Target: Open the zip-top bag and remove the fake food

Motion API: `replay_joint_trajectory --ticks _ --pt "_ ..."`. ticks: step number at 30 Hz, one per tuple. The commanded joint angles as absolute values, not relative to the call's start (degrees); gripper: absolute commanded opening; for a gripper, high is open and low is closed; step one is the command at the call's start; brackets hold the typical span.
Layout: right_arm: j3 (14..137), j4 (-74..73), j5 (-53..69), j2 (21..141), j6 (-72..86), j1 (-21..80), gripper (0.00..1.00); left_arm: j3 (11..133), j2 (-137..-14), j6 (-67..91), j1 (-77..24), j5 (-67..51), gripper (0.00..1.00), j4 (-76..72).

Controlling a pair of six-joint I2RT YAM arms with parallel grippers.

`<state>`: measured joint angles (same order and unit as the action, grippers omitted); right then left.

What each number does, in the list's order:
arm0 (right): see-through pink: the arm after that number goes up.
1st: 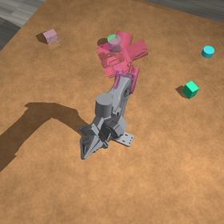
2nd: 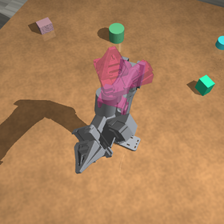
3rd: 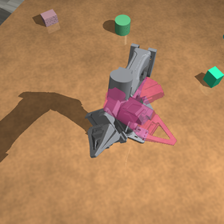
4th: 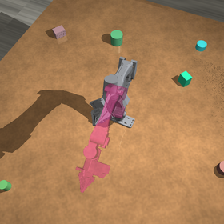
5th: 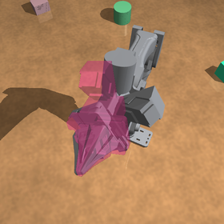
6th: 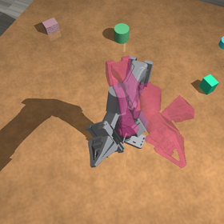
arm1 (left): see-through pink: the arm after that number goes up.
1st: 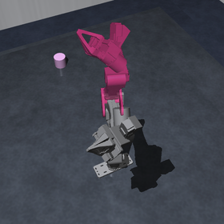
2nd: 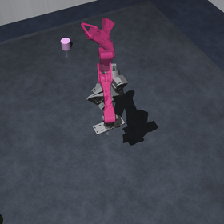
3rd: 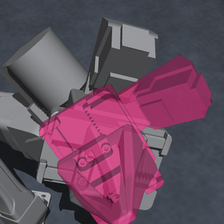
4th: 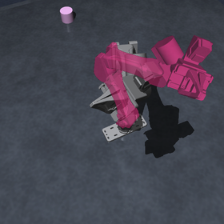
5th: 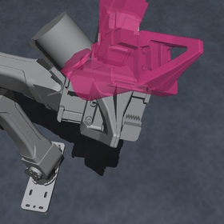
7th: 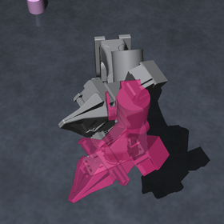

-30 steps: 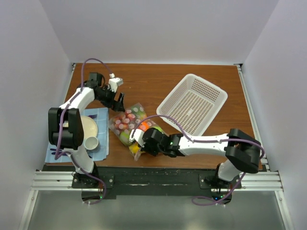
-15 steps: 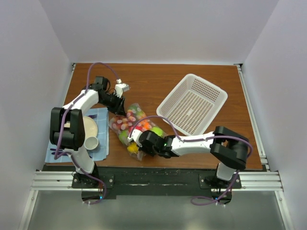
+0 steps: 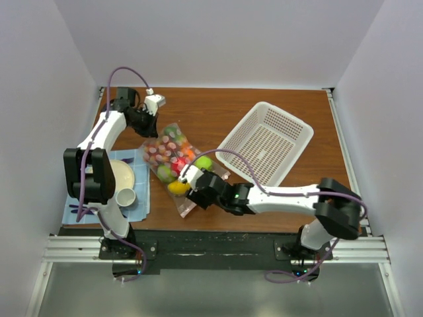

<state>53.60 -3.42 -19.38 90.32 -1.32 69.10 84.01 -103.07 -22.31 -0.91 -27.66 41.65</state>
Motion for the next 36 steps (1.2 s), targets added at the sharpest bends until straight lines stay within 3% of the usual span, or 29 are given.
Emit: replay_joint_trajectory --ticks 1,3,6,7,10,29,32,36 --pt "49.23 -1.41 -23.37 83.41 2.02 69.00 0.63 82.27 -102.30 -23.64 -0.62 -21.99 0.00 39.21" --pt "47.30 -0.97 -24.78 83.23 2.81 69.08 0.58 80.25 -102.39 -24.34 -0.62 -20.14 0.00 38.24" --pt "45.54 -0.27 -25.31 84.19 4.57 69.08 0.43 77.18 -102.30 -25.66 -0.62 -15.04 0.00 35.43" --pt "45.27 -0.18 -25.57 84.37 5.01 69.08 0.33 76.56 -102.22 -25.93 -0.70 -12.59 0.00 34.29" --pt "44.47 1.84 -26.28 85.43 6.24 69.08 0.24 74.45 -102.04 -27.07 -0.70 -8.54 0.00 32.18" --pt "51.15 13.97 -24.52 96.50 5.45 67.85 0.27 68.21 -100.90 -27.42 -7.73 -1.15 0.00 27.51" --pt "51.07 15.90 -24.00 97.12 6.15 66.80 0.33 67.85 -101.25 -27.60 -7.82 -1.14 0.00 27.33" --pt "51.33 19.24 -22.94 97.56 5.36 66.36 0.58 66.98 -102.04 -27.77 -8.09 -0.71 0.00 26.99"
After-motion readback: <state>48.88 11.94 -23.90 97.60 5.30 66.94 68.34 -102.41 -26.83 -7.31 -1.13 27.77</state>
